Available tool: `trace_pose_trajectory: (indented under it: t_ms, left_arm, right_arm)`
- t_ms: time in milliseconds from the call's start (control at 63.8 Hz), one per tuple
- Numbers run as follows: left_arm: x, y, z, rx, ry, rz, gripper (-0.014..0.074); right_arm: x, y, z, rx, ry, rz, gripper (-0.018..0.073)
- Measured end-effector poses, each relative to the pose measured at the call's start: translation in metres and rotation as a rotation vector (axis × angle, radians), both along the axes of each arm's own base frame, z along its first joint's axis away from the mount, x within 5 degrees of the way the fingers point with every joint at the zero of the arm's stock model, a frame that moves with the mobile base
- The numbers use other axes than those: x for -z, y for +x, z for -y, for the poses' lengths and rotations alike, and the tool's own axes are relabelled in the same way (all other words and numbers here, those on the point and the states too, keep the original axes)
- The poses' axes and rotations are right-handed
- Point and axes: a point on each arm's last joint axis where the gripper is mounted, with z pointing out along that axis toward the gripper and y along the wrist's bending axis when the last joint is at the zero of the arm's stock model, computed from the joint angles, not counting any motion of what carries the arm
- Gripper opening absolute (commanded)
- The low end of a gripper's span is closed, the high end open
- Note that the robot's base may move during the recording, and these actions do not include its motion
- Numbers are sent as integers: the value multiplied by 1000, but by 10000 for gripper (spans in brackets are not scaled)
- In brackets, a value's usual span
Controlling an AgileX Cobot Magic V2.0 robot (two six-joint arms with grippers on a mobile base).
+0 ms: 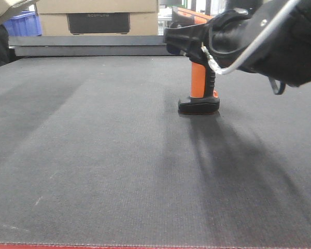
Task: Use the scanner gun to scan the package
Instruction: 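Move the right gripper onto the orange scanner gun's handle and close, then lift the scanner gun off the belt with the right gripper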
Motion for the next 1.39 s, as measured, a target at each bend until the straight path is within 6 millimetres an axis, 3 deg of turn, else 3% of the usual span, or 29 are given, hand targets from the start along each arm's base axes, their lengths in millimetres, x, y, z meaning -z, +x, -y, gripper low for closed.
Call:
trace_pose_trajectory:
  t_ms: [501, 783, 1144, 1394]
  left_arm:
    - [0, 0, 0, 0, 1, 0, -111]
    - [0, 0, 0, 0, 1, 0, -111]
    - [0, 0, 0, -1, 4, -1, -111]
    - [0, 0, 0, -1, 4, -1, -111]
  right_arm:
    - [2, 7, 6, 21, -2, -5, 551]
    - [23, 11, 7, 26, -30, -83, 551]
    - [5, 20, -4, -29, -36, -4, 551]
    - [3, 21, -5, -27, -30, 0, 551]
